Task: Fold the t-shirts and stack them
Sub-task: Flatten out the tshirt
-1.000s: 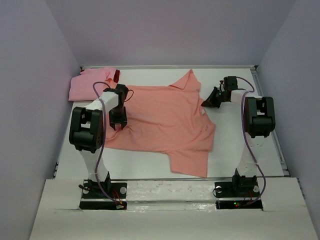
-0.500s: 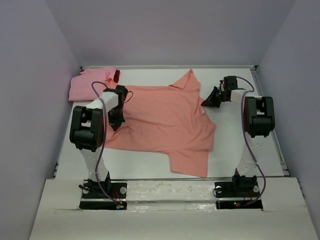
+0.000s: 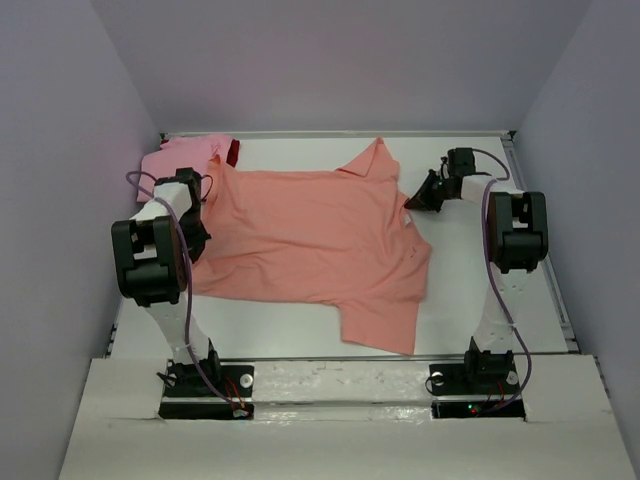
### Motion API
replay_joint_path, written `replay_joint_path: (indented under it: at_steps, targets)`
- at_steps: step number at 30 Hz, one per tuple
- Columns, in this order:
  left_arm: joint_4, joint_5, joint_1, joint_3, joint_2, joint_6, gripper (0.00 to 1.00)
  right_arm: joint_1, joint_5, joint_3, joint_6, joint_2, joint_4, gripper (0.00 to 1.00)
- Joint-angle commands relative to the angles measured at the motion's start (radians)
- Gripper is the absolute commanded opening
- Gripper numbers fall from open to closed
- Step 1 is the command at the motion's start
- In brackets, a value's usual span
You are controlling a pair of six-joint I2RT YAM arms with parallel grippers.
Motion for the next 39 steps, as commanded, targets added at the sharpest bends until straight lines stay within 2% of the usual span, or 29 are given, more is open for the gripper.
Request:
replay_joint_path:
  at_steps: [1, 19, 28, 33, 34, 35, 36, 38, 39]
  targets:
    - [-0.029, -0.006, 0.011, 0.018, -0.046, 0.004, 0.00, -0.017, 0.047, 0.046, -0.022, 0.015, -0.035, 0.00]
    - [0.005, 0.077, 0.166, -0.014, -0.064, 0.033, 0.00, -0.066, 0.130, 0.074, -0.043, 0.015, -0.097, 0.00]
    - [0.017, 0.091, 0.178, -0.022, -0.061, 0.038, 0.00, -0.109, 0.199, 0.091, -0.056, 0.009, -0.147, 0.00]
    - [0.008, 0.120, 0.178, -0.005, -0.026, 0.050, 0.00, -0.118, 0.137, 0.101, -0.060, 0.019, -0.146, 0.00]
    - [0.008, 0.123, 0.178, 0.000, -0.023, 0.050, 0.00, -0.118, 0.121, 0.106, -0.060, 0.021, -0.140, 0.07]
    - [0.008, 0.128, 0.178, 0.001, -0.020, 0.051, 0.00, -0.118, 0.094, 0.110, -0.060, 0.025, -0.135, 0.29]
    - [0.008, 0.129, 0.178, 0.001, -0.018, 0.051, 0.00, -0.118, 0.078, 0.120, -0.059, 0.039, -0.127, 0.39]
    - [0.009, 0.135, 0.178, -0.002, -0.015, 0.053, 0.00, -0.118, 0.017, 0.140, -0.060, 0.058, -0.115, 0.56]
    - [0.009, 0.137, 0.178, -0.002, -0.016, 0.051, 0.00, -0.118, -0.008, 0.155, -0.059, 0.076, -0.098, 0.61]
